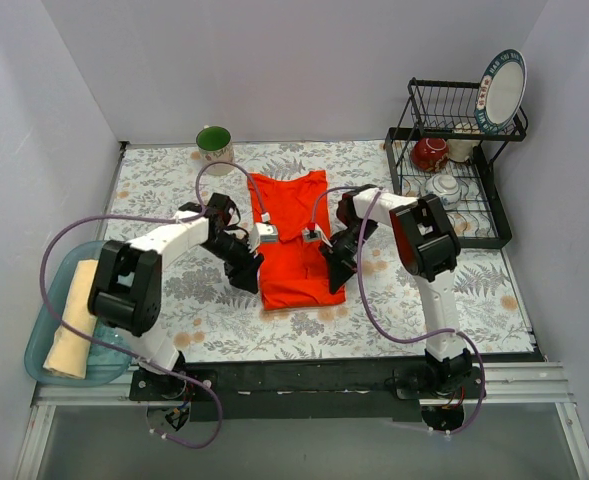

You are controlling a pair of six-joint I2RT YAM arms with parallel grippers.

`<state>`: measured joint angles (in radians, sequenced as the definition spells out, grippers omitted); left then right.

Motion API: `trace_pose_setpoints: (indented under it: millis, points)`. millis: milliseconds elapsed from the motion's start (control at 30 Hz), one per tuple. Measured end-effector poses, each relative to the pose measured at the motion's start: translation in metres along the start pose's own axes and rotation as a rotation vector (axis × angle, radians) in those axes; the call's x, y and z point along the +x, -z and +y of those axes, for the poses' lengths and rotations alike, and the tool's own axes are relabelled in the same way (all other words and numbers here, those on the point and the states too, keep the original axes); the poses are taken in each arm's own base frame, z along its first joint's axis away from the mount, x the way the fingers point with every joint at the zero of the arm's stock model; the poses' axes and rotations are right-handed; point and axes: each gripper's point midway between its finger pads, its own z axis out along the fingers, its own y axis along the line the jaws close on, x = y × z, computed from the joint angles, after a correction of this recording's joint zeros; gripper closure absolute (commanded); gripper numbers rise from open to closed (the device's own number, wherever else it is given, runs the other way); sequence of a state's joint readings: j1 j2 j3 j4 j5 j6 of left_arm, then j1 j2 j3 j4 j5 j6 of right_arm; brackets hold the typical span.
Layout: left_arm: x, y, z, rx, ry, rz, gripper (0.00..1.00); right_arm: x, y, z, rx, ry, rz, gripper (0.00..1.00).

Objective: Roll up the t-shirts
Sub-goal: Fold the T-shirt at the center of the board.

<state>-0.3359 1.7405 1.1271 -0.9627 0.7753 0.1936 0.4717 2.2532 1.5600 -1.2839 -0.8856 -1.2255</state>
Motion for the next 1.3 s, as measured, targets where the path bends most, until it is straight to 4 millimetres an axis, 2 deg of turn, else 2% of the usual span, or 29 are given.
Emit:
trace_pose_setpoints:
  millis: [67,200,333,400,467,567,700,1033,1133,1167,1267,1300]
  points:
    - [-0.005,0.01,-0.006,-0.061,-0.05,-0.035,0.4,0.0,-0.003,0.002,-0.004,0.0,0.009,0.99]
    - [-0.022,0.019,-0.022,-0.179,-0.204,-0.132,0.33,-0.002,-0.01,0.008,-0.018,0.004,0.03,0.99]
    - [-0.039,0.003,-0.056,-0.231,-0.449,-0.21,0.33,-0.006,-0.015,0.013,-0.028,0.008,0.04,0.99]
    - [-0.039,-0.01,-0.072,-0.223,-0.533,-0.23,0.34,-0.007,-0.018,0.015,-0.032,-0.007,0.045,0.99]
    - [-0.034,-0.023,-0.078,-0.217,-0.584,-0.231,0.35,-0.007,-0.018,0.014,-0.032,-0.018,0.046,0.99]
    - [-0.029,-0.039,-0.074,-0.218,-0.606,-0.214,0.36,-0.006,-0.02,0.011,-0.037,-0.037,0.048,0.99]
    - [-0.026,-0.048,-0.061,-0.26,-0.619,-0.209,0.36,-0.004,-0.022,0.01,-0.05,-0.063,0.043,0.99]
    - [0.004,-0.069,-0.04,-0.291,-0.611,-0.128,0.42,-0.005,-0.024,0.01,-0.066,-0.097,0.036,0.99]
    - [0.002,-0.069,-0.038,-0.306,-0.64,-0.129,0.5,-0.007,-0.024,0.008,-0.07,-0.114,0.032,0.99]
    - [0.002,-0.07,-0.037,-0.308,-0.652,-0.13,0.56,-0.008,-0.024,0.008,-0.069,-0.116,0.031,0.99]
    - [-0.001,-0.071,-0.033,-0.323,-0.674,-0.13,0.68,-0.01,-0.023,0.006,-0.065,-0.122,0.029,0.87]
    - [-0.003,-0.072,-0.032,-0.325,-0.676,-0.131,0.69,-0.01,-0.022,0.006,-0.064,-0.123,0.026,0.68]
